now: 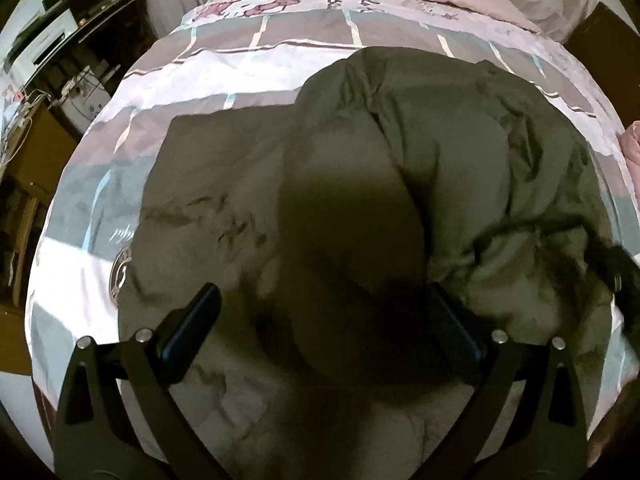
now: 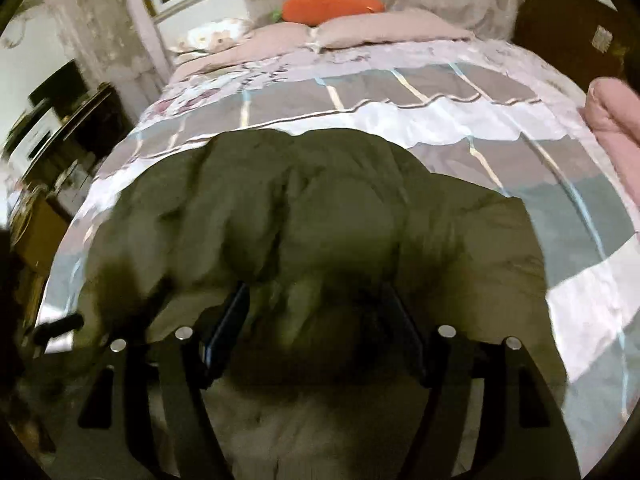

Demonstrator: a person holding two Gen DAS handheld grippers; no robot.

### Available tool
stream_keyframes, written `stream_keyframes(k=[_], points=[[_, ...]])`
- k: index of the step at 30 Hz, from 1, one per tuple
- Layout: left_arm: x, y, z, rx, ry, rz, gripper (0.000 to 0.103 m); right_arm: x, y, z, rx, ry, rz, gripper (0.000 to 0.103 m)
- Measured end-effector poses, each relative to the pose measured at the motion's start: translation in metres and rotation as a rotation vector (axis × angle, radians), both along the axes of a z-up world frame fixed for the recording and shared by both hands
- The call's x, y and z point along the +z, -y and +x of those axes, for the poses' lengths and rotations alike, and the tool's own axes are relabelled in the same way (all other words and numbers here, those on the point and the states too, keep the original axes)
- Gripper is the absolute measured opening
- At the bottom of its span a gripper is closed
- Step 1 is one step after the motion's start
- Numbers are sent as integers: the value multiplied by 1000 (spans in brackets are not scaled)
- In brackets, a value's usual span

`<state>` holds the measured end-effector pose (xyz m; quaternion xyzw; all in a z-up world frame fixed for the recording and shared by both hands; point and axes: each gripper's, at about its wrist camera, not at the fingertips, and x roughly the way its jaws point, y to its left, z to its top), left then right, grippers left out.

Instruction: Fold large clothes

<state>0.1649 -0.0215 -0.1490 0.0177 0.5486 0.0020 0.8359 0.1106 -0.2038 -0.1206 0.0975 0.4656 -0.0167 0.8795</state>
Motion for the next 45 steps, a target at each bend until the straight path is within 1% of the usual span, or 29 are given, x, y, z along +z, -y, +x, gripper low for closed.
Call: stream_keyframes(k=[1, 2, 4, 6, 8, 9, 11, 13, 14, 16, 17, 19, 22, 25, 27, 28, 29, 31, 33, 34, 36, 38, 39, 40, 41, 43, 45], points=[[1, 2, -5, -12, -8, -2, 101, -4, -3, -4, 6, -26, 14, 70], [2, 7, -11, -38, -15, 18, 101, -13, -8, -8, 24, -66, 38, 70], [-3, 20, -18, -104, -9, 97, 101, -34, -20, -8, 70, -135, 12, 70], [-15, 33, -21, -150, -1, 174, 101, -55, -25, -3, 82, -156, -32, 69], [-29, 41, -15, -162, 4, 238, 101, -63, -25, 7, 70, -148, -48, 69], [-36, 41, -9, -154, 12, 252, 101, -66, -24, 17, 67, -129, -51, 69], [-44, 38, 2, -128, 10, 254, 101, -68, -25, 33, 69, -89, -50, 69], [-45, 33, 9, -98, 23, 238, 101, -71, -27, 44, 77, -69, -61, 70], [-43, 29, 12, -77, 42, 237, 101, -71, -27, 47, 74, -63, -54, 71], [-39, 26, 13, -51, 84, 269, 101, -73, -27, 51, 57, -69, -36, 73], [-39, 26, 13, -55, 90, 281, 101, -75, -30, 53, 59, -88, -44, 78], [-42, 25, 12, -68, 71, 297, 101, -76, -36, 50, 80, -122, -73, 79], [-39, 18, 8, -74, 52, 258, 101, -66, -34, 38, 64, -139, -69, 79], [-25, 6, 4, -44, 49, 181, 101, -41, -24, 17, -1, -97, -42, 79], [-22, 5, 1, -22, 55, 156, 101, -30, -18, 4, -44, -72, -41, 79], [-23, 6, 1, -21, 56, 156, 101, -31, -19, 3, -47, -71, -48, 79], [-28, 9, 2, -29, 54, 181, 101, -37, -21, 7, -35, -85, -70, 79], [-38, 14, 5, -42, 37, 217, 101, -55, -23, 17, -10, -120, -107, 79], [-48, 18, 7, -49, 25, 231, 101, -74, -27, 24, 11, -151, -139, 88], [-49, 19, 8, -53, 21, 237, 101, -80, -27, 28, 27, -148, -146, 89], [-46, 20, 7, -68, 23, 247, 101, -77, -24, 28, 39, -135, -146, 90], [-36, 19, -1, -94, 41, 240, 101, -66, -21, 22, 50, -126, -108, 90], [-31, 16, -5, -109, 50, 228, 101, -55, -16, 14, 65, -120, -69, 90], [-27, 12, -9, -119, 54, 212, 101, -46, -12, 7, 79, -122, -52, 90], [-23, 5, -15, -132, 50, 173, 101, -39, -8, 0, 91, -122, -44, 90], [-19, -12, -27, -152, 15, 91, 101, -23, 6, -19, 91, -113, -36, 90], [-19, -29, -40, -174, -38, 44, 101, -12, 30, -42, 51, -130, 14, 94]])
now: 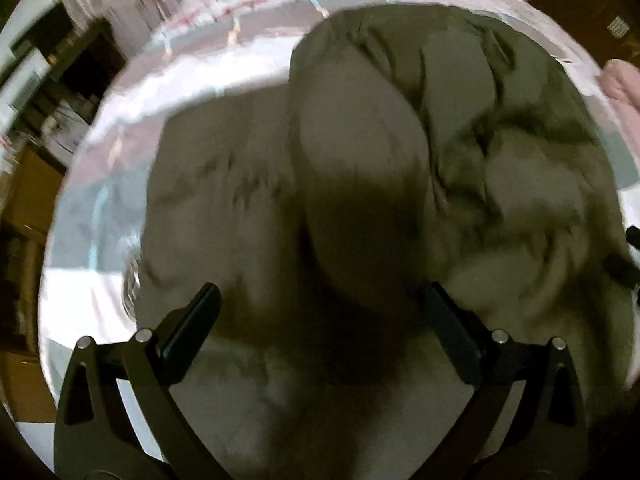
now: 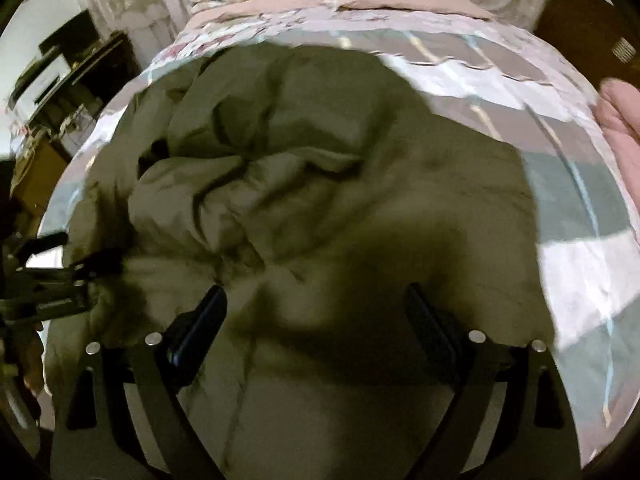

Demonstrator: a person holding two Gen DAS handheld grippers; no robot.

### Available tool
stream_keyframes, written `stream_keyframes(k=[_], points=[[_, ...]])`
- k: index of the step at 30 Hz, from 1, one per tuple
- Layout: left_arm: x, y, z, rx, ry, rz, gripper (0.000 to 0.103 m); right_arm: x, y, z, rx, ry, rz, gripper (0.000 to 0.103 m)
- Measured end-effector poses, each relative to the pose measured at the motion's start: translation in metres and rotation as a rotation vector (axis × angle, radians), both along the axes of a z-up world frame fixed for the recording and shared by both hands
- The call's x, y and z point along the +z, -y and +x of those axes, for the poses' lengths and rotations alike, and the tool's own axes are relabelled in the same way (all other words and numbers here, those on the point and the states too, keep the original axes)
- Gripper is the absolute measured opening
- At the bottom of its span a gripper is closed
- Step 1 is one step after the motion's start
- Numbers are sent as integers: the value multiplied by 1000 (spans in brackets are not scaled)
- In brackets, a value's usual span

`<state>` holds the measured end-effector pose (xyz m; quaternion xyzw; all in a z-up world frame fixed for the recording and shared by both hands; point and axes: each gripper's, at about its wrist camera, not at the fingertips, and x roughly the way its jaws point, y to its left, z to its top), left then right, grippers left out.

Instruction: Fold large clothes

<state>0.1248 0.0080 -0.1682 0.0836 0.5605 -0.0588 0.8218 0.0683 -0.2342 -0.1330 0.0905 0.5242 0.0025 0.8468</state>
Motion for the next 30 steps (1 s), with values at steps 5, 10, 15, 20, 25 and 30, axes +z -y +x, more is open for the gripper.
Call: stream_keyframes(k=[5, 10, 15, 20, 25, 30], points=[[-12, -59, -44, 27, -139, -28, 101, -11, 81, -81, -249, -86, 56, 95], [-46, -130, -84, 215, -379, -197, 101, -64, 146, -167, -582, -301, 198, 95], [-72, -159, -100, 352, -547, -383, 101, -106, 131, -178, -584, -417, 481, 95], [-81, -146, -105, 298, -603, -383, 78, -101, 113, -171, -534, -372, 449, 57], [-72, -157, -104, 320, -577, -561, 18, -83, 109, -161, -468, -246, 553, 17], [-39, -166, -94, 317, -470, -807, 10, -40, 126, -157, -415, 42, 746, 13]])
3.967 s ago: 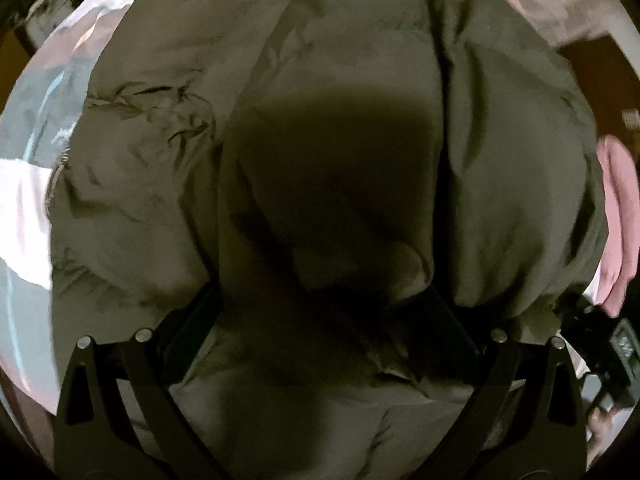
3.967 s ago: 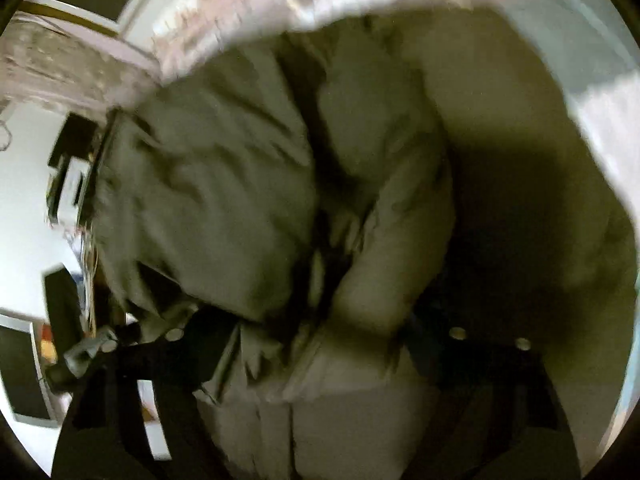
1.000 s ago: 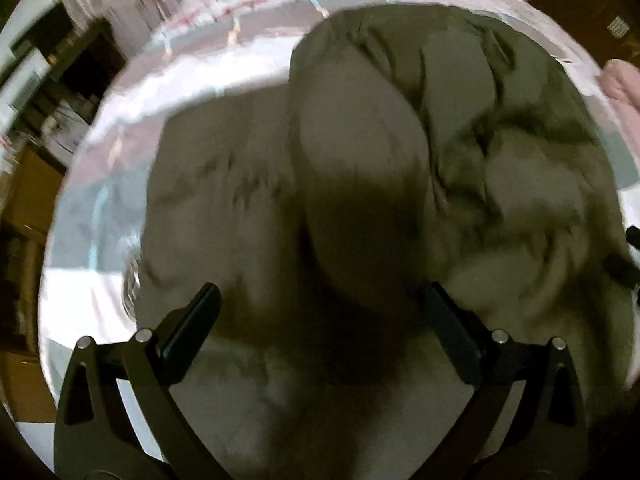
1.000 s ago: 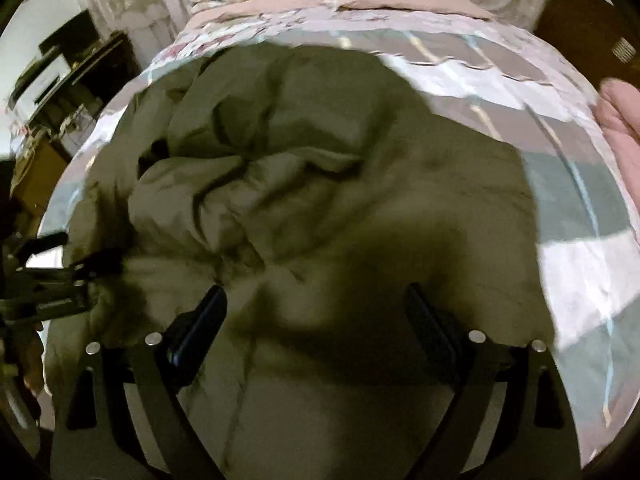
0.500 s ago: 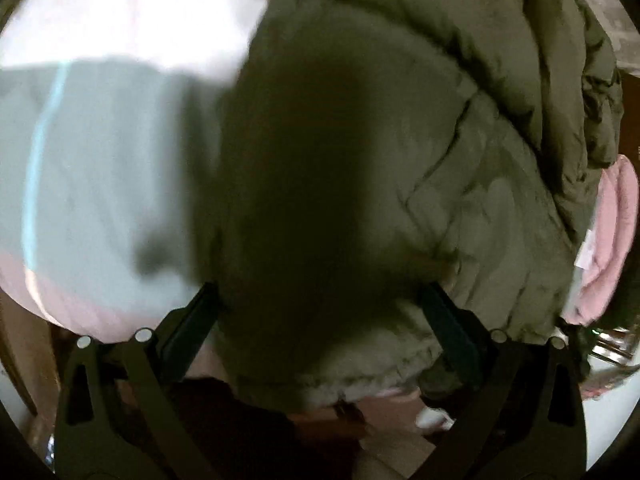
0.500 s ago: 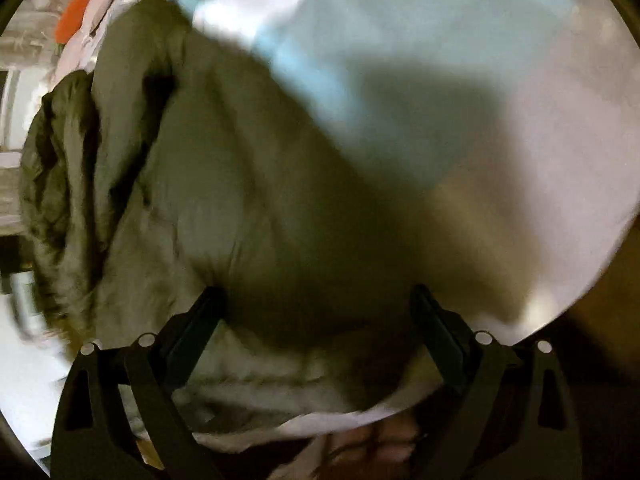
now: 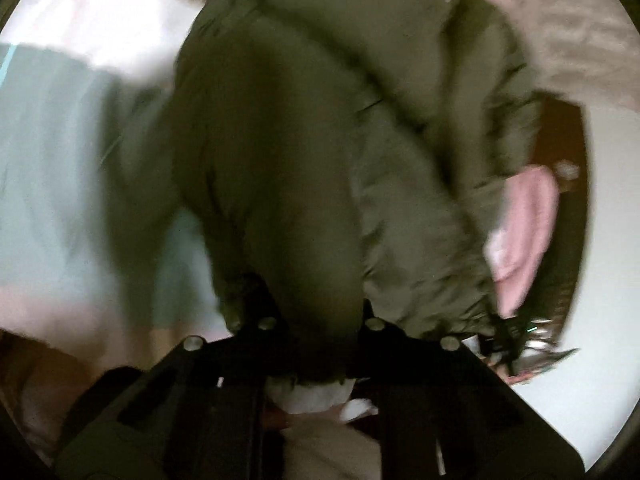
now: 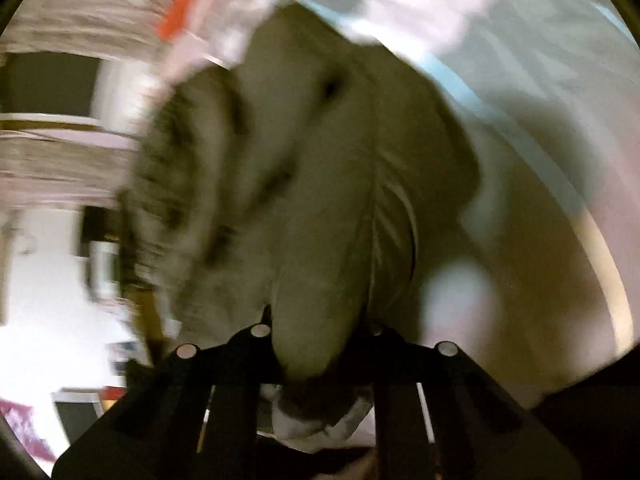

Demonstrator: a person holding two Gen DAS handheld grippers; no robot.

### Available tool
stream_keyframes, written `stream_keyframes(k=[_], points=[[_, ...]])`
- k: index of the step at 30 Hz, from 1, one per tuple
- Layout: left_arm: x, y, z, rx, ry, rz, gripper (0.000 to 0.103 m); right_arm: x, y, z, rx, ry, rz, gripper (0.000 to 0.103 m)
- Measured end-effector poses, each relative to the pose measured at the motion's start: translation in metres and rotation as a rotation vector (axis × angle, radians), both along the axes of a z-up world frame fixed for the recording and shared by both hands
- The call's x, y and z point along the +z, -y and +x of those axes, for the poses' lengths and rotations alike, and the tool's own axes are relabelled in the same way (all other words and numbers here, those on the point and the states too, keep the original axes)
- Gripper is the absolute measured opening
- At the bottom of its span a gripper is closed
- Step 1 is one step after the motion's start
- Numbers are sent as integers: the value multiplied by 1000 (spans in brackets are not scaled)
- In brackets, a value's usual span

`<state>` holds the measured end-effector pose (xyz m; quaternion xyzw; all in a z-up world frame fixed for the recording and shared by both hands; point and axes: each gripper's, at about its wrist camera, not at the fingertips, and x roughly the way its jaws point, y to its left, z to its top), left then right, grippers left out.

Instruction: Fold large clothes

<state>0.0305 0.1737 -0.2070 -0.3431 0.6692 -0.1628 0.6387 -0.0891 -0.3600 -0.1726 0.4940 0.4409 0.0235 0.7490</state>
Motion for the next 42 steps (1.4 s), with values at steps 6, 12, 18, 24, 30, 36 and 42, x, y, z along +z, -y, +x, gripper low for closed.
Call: stream_keyframes(k=[6, 12, 18, 24, 30, 36, 42], points=[[53, -16, 12, 148, 230, -247, 10, 56, 13, 27, -22, 259, 8, 12], [71, -4, 64, 240, 253, -296, 10, 86, 23, 109, -32, 297, 100, 12], [77, 7, 151, 393, 269, -308, 13, 85, 40, 206, -113, 280, 71, 12], [30, 5, 205, 537, 180, -265, 14, 41, 52, 278, -153, 196, 32, 15], [7, 25, 222, 515, 145, -189, 14, 1, 92, 272, -269, 157, 238, 48], [5, 8, 216, 548, 132, -221, 15, 63, 146, 205, -529, 346, -57, 89], [11, 7, 213, 563, 139, -222, 21, 113, 39, 238, -15, 266, -277, 89]])
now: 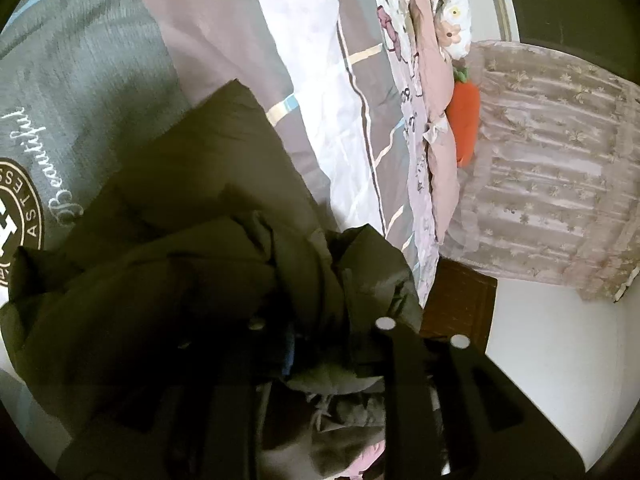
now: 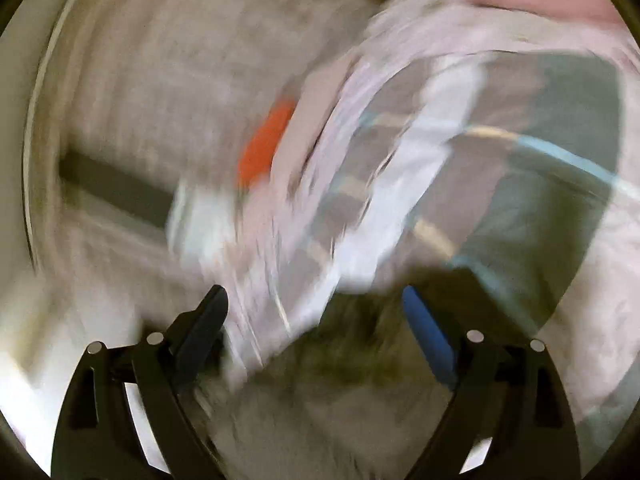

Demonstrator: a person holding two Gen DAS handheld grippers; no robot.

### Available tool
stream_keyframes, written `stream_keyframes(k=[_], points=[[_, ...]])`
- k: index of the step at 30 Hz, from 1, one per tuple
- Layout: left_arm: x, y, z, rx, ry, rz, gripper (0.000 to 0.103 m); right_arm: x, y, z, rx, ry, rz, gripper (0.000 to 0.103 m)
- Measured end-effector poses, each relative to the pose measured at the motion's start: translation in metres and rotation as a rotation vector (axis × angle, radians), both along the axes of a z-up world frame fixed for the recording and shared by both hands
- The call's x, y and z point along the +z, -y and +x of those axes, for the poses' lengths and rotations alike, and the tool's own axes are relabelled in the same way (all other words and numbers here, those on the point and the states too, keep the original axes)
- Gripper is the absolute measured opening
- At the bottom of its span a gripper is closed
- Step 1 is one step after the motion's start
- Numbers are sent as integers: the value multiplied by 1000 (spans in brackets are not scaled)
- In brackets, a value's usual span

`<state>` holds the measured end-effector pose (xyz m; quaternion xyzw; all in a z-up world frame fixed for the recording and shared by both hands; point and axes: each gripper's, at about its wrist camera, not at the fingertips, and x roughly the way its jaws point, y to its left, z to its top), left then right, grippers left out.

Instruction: Fold large clothes

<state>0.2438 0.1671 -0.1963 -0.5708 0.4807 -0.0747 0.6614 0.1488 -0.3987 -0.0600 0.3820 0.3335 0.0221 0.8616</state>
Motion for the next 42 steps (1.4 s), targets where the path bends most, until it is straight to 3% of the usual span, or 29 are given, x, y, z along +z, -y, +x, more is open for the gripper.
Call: stream_keyframes(k=[2, 5, 6, 8, 9, 13, 17, 20, 22, 26, 29, 31, 33, 34, 36, 38, 42], points=[[9, -1, -2, 3, 15, 11, 28, 4, -72, 14, 203, -44, -192, 89], [43, -6, -5, 5, 110, 62, 44, -22, -165, 28, 429, -107, -388, 89], [55, -7, -7, 9, 142, 96, 49, -36, -194, 35, 465, -133, -483, 89], [87, -10, -16, 27, 227, 200, 70, -56, -218, 46, 445, -132, -625, 90], [99, -7, -21, 25, 257, 243, 73, -62, -221, 55, 428, -123, -647, 94], [118, 44, -33, -162, 318, 433, 74, -68, -206, 80, 313, -114, -594, 96], [97, 115, -37, -404, 345, 563, 63, -74, -179, 100, 186, -139, -474, 96], [71, 158, -25, -511, 318, 707, 55, -78, -172, 105, 177, -143, -472, 96], [59, 152, -9, -455, 283, 731, 53, -74, -159, 109, 130, -153, -468, 95], [46, 107, 10, -273, 192, 667, 33, -80, -85, 112, -75, -216, -496, 92], [34, 85, 15, -227, 149, 681, 27, -96, -20, 101, -239, -306, -494, 84], [28, 73, 17, -200, 124, 692, 24, -98, 18, 83, -374, -340, -482, 84], [30, 57, 17, -133, 90, 682, 24, -86, 42, 58, -580, -385, -553, 77], [32, 48, 16, -97, 84, 672, 23, -83, 48, 48, -622, -374, -553, 77], [40, 38, 11, -49, 80, 675, 26, -74, 57, 36, -606, -302, -483, 77], [50, 37, 8, -33, 99, 680, 35, -62, 49, 38, -485, -244, -423, 73], [89, 63, -2, -68, 234, 714, 43, -42, -16, 60, -175, -184, -480, 55]])
